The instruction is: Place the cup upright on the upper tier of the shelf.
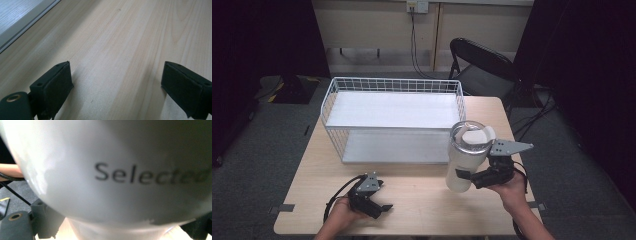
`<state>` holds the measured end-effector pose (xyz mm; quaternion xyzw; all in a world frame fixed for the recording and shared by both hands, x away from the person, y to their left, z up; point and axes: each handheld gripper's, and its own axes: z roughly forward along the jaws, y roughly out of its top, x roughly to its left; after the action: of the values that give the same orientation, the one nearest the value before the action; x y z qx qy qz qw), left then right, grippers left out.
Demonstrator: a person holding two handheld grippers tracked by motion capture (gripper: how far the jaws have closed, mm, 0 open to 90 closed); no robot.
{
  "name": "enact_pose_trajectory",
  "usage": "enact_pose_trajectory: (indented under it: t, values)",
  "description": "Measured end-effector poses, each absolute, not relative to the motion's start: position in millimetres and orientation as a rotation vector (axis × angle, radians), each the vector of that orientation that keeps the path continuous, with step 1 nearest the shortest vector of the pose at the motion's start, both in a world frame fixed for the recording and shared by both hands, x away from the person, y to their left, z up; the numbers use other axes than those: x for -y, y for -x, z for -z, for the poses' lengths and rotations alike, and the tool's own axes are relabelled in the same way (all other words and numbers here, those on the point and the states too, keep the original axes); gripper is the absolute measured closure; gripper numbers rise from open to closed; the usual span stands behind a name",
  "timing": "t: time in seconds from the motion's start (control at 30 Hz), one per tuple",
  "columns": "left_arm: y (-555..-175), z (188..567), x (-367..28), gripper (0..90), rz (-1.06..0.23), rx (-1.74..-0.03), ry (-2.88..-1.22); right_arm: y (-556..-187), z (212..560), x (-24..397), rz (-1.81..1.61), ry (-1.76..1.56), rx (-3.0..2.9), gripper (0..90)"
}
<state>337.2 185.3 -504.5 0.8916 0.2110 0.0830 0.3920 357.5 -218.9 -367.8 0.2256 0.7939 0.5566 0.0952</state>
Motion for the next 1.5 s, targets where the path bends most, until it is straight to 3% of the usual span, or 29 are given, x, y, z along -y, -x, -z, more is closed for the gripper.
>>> enact_pose_trajectory:
  t: [0.6,1.5]
  values:
    - [-337.1,505.0,-183.9,3.9,-0.198,-0.522,-2.28,-369.7,342.6,201.0,-1.669,-0.672,-2.369,9.4]
    - [-337.1,505.0,-183.8,3.8,-0.198,-0.522,-2.28,-386.7,292.3,177.3,-1.677,-0.67,-2.373,9.5]
